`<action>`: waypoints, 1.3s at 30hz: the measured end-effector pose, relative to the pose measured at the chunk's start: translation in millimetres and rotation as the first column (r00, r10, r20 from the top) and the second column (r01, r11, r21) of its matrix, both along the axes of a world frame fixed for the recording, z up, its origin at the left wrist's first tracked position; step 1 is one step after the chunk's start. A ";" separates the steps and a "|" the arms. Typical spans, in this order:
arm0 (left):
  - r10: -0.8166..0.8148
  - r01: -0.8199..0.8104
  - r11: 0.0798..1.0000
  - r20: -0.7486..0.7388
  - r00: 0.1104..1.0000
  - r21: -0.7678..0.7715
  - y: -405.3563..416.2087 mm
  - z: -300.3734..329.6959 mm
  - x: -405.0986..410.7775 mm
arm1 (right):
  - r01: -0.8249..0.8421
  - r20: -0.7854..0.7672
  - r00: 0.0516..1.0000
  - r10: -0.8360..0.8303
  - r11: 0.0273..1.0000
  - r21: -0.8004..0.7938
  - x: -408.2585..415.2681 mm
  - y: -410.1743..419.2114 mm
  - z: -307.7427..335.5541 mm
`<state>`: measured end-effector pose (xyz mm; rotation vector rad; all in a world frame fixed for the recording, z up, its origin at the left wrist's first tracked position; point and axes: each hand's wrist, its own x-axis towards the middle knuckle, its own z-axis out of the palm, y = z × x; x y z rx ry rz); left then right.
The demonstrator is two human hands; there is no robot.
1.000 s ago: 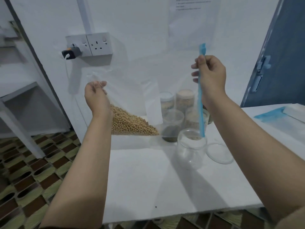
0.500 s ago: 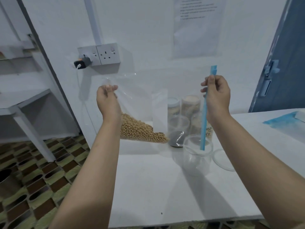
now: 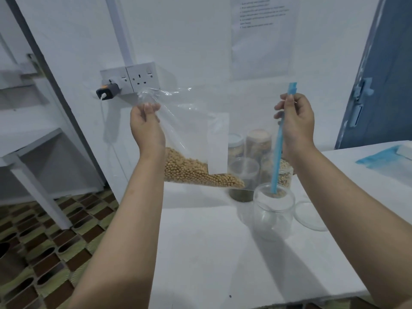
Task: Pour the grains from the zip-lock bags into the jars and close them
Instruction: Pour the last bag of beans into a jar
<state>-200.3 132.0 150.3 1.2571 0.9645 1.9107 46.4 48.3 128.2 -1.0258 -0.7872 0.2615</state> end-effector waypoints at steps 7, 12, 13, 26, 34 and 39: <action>-0.020 0.020 1.000 -0.001 1.000 0.010 3.7 3.2 -1.3 | 0.027 -0.034 0.999 -0.027 1.000 0.002 -0.2 1.3 1.4; -0.007 0.007 1.000 0.009 1.000 0.015 5.0 8.5 1.9 | 0.052 -0.055 0.997 -0.052 0.999 0.000 -0.3 -0.7 3.3; -0.007 0.007 1.000 0.011 1.000 0.018 4.9 10.0 3.1 | 0.056 -0.059 0.997 -0.056 0.998 0.001 -0.2 -0.7 3.0; -0.003 0.006 0.998 -0.047 0.999 0.063 13.0 21.0 8.2 | 0.052 -0.088 0.995 -0.055 0.998 -0.028 5.1 2.5 -6.5; -0.021 0.025 0.997 -0.056 0.998 0.077 13.6 21.2 14.8 | 0.056 -0.115 0.991 -0.061 0.998 -0.042 9.1 0.6 -12.7; -0.042 0.047 0.994 -0.060 0.997 0.098 13.6 23.8 17.8 | 0.077 -0.117 0.990 -0.083 0.995 -0.058 10.1 -2.9 -14.5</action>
